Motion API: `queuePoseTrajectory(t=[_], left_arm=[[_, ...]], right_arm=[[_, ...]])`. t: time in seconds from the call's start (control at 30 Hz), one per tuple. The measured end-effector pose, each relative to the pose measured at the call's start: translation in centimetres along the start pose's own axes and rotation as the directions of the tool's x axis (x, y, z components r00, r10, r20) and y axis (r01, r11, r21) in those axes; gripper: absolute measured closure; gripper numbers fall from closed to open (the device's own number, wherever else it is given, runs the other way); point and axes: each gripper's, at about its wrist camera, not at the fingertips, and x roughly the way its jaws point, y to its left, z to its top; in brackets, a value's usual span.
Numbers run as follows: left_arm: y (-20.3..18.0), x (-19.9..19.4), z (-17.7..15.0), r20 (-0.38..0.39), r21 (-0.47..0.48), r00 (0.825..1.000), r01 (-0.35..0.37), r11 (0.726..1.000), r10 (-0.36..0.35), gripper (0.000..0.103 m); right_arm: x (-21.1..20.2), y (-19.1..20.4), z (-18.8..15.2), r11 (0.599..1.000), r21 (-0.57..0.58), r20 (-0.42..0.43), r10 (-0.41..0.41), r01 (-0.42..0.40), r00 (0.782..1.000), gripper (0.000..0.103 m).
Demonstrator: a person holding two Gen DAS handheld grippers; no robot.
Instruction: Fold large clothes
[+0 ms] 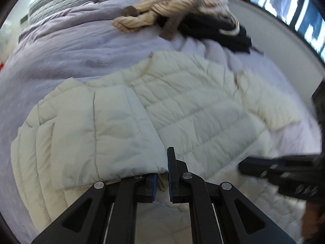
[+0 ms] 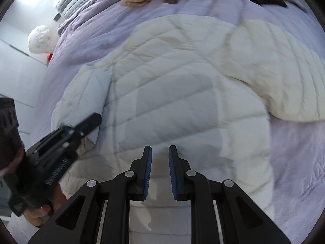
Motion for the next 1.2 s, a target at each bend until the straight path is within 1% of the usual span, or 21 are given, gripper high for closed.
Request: queuePoseTrajectory(t=[0.03,0.1,0.17,0.27,0.33,0.4,0.47,0.57,0.63,0.67,0.77,0.8,0.87,0.9,0.93,0.97,1.0,1.03,1.07,1.1,1.2], left_arm=[[-0.2,0.2,-0.1,-0.006,0.013,1.0,-0.009,1.0,0.009,0.085],[-0.4,0.0,-0.5,-0.018,0.022,1.0,-0.013,1.0,0.014,0.03],[-1.1,-0.7,-0.5,0.022,0.041,0.999,-0.031,0.999,0.03,0.029],[-1.4,-1.4,-0.3,0.005,0.065,0.999,-0.039,0.997,0.039,0.028],[-1.0,-2.8,-0.4,0.03,0.046,0.998,-0.048,0.998,0.046,0.028],[0.3,-5.1,-1.3,0.081,0.002,0.995,-0.059,0.998,0.059,0.029],[1.9,-6.9,-2.6,0.108,-0.054,0.986,-0.12,0.991,0.126,0.028],[6.2,-9.0,-5.1,0.078,-0.19,0.962,-0.243,0.951,0.261,0.028],[9.0,-9.9,-6.5,0.052,-0.285,0.948,-0.288,0.914,0.314,0.028],[10.9,-10.4,-7.6,0.027,-0.346,0.936,-0.32,0.882,0.351,0.028],[15.1,-10.7,-10.1,-0.048,-0.459,0.929,-0.346,0.818,0.366,0.028],[16.0,-10.7,-10.7,-0.064,-0.481,0.929,-0.348,0.805,0.364,0.029],[17.1,-11.2,-12.2,-0.075,-0.502,0.931,-0.345,0.793,0.358,0.029],[17.1,-11.1,-12.7,-0.077,-0.493,0.93,-0.349,0.797,0.359,0.029],[17.0,-11.1,-13.1,-0.081,-0.478,0.929,-0.354,0.804,0.36,0.028],[16.8,-11.0,-13.4,-0.089,-0.457,0.929,-0.359,0.814,0.359,0.028],[16.5,-10.6,-13.7,-0.098,-0.435,0.931,-0.357,0.826,0.351,0.028],[16.2,-10.0,-13.8,-0.112,-0.417,0.934,-0.355,0.837,0.34,0.028],[16.0,-9.5,-13.8,-0.124,-0.409,0.935,-0.354,0.841,0.333,0.028],[15.7,-9.0,-13.8,-0.145,-0.401,0.935,-0.354,0.845,0.323,0.028],[15.7,-7.4,-13.0,-0.154,-0.412,0.938,-0.347,0.842,0.311,0.028]], right_arm=[[0.0,0.0,-0.1,1.0,0.008,0.0,0.005,-0.005,1.0,0.084],[-0.2,-0.7,-0.2,1.0,0.018,0.001,0.013,-0.013,1.0,0.084],[-0.6,-1.4,-0.2,1.0,0.017,0.006,0.017,-0.017,1.0,0.084],[-0.9,-1.7,-0.2,1.0,-0.006,0.004,0.015,-0.015,1.0,0.084],[-1.1,-1.6,-0.3,1.0,-0.026,0.004,0.008,-0.008,1.0,0.083],[-1.6,-0.4,-0.3,0.997,-0.076,0.014,-0.005,0.006,1.0,0.068],[-2.2,1.1,-0.4,0.99,-0.139,0.039,-0.025,0.03,0.999,0.016],[-2.9,5.8,-0.9,0.946,-0.319,0.104,-0.026,0.058,0.994,0.013],[-2.6,9.5,-1.5,0.888,-0.449,0.144,-0.036,0.098,0.989,0.013],[-2.2,11.2,-2.0,0.853,-0.507,0.165,-0.049,0.128,0.985,0.013],[-0.1,16.0,-3.7,0.69,-0.667,0.26,-0.136,0.28,0.956,0.013],[1.2,17.5,-4.3,0.613,-0.712,0.305,-0.168,0.342,0.937,0.013],[2.9,18.5,-4.9,0.517,-0.741,0.374,-0.214,0.429,0.903,0.013],[4.3,19.0,-4.7,0.463,-0.74,0.419,-0.249,0.487,0.873,0.014],[4.9,19.1,-4.7,0.44,-0.732,0.446,-0.269,0.521,0.854,0.015],[5.8,19.2,-4.2,0.419,-0.713,0.479,-0.294,0.562,0.827,0.025],[6.1,19.1,-3.5,0.426,-0.7,0.486,-0.305,0.574,0.819,0.039],[6.3,19.1,-3.0,0.442,-0.691,0.477,-0.314,0.571,0.821,0.085],[6.2,18.6,-2.2,0.489,-0.676,0.447,-0.324,0.552,0.834,0.099],[5.5,18.1,-0.9,0.577,-0.644,0.4,-0.306,0.503,0.864,0.099],[2.1,16.7,1.3,0.753,-0.545,0.35,-0.195,0.369,0.916,0.099]])
